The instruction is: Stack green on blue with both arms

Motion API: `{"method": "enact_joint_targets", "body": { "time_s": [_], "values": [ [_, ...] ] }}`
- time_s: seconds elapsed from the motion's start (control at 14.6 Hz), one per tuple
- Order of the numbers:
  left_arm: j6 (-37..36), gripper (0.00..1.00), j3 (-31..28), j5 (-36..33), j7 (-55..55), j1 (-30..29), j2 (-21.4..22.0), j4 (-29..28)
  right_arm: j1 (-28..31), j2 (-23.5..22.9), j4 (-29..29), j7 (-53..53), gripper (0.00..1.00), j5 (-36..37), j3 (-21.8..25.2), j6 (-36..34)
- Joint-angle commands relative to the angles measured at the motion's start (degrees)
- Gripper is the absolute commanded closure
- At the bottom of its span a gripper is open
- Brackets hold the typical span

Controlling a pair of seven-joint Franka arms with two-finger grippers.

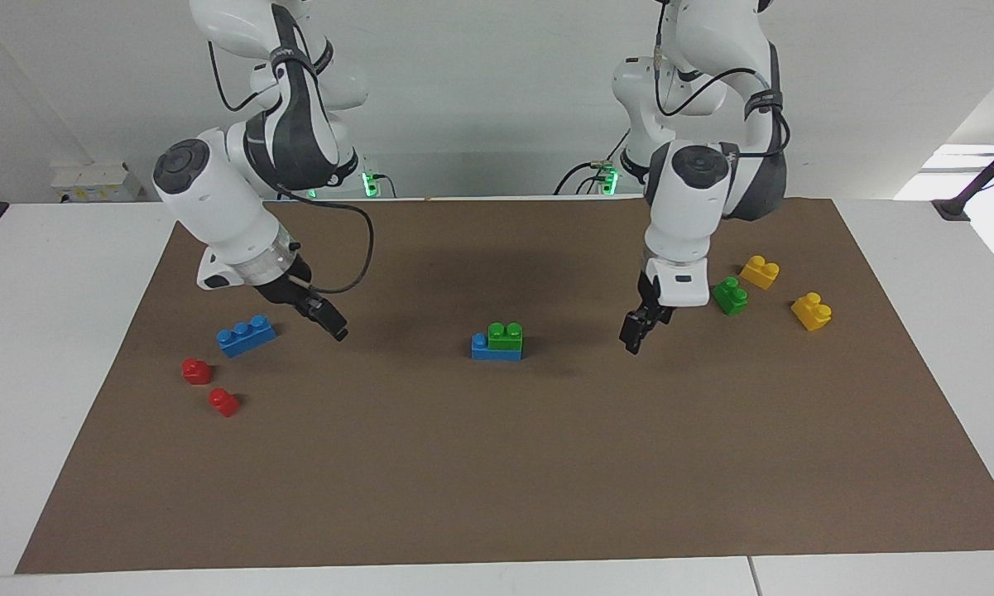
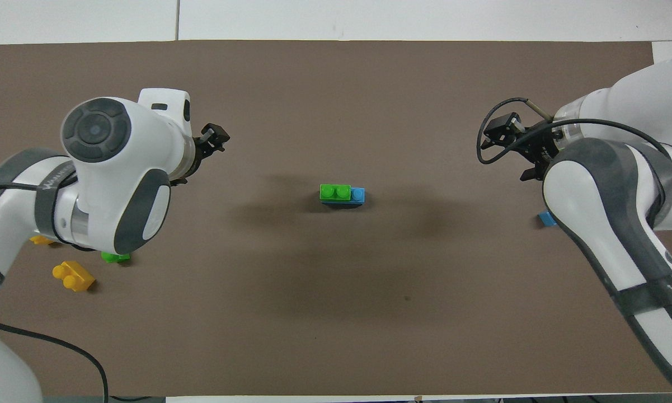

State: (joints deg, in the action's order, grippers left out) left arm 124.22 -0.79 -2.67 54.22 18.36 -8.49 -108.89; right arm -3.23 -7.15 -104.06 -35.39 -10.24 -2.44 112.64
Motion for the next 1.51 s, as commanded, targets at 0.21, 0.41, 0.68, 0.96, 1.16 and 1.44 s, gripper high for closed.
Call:
{"method": "enact_joint_targets", "body": {
  "time_s": [0.21,0.41,0.68,0.96,1.16,1.44],
  "values": [
    [-9.42,0.0,0.61,3.02,-17.19,-7.54,4.18,2.18,0.95,8.28,1.4,17.79,0.0,6.02,-0.37,-9.88],
    [-13.03,0.0,0.35,4.43,-27.82,-11.49,6.55,2.71,2.7,11.97,1.67,24.99,0.0,8.03,-0.37,-14.36],
    [-18.56,0.0,-0.09,4.34,-42.86,-13.88,8.57,5.17,4.46,9.45,13.32,32.48,0.0,12.26,-0.37,-27.35],
    [-24.54,0.0,-0.36,4.25,-52.37,-15.99,12.52,6.58,5.7,8.73,15.03,34.69,0.0,12.17,-0.37,-29.5],
    [-27.09,0.0,-0.36,4.25,-53.95,-16.78,15.08,6.49,5.69,9.08,14.42,33.9,0.0,11.74,-0.37,-29.4],
    [-30.53,0.0,-0.18,2.59,-55.45,-16.69,16.4,6.49,5.78,8.82,14.59,34.6,0.0,11.47,-0.37,-28.0]
  ]
}}
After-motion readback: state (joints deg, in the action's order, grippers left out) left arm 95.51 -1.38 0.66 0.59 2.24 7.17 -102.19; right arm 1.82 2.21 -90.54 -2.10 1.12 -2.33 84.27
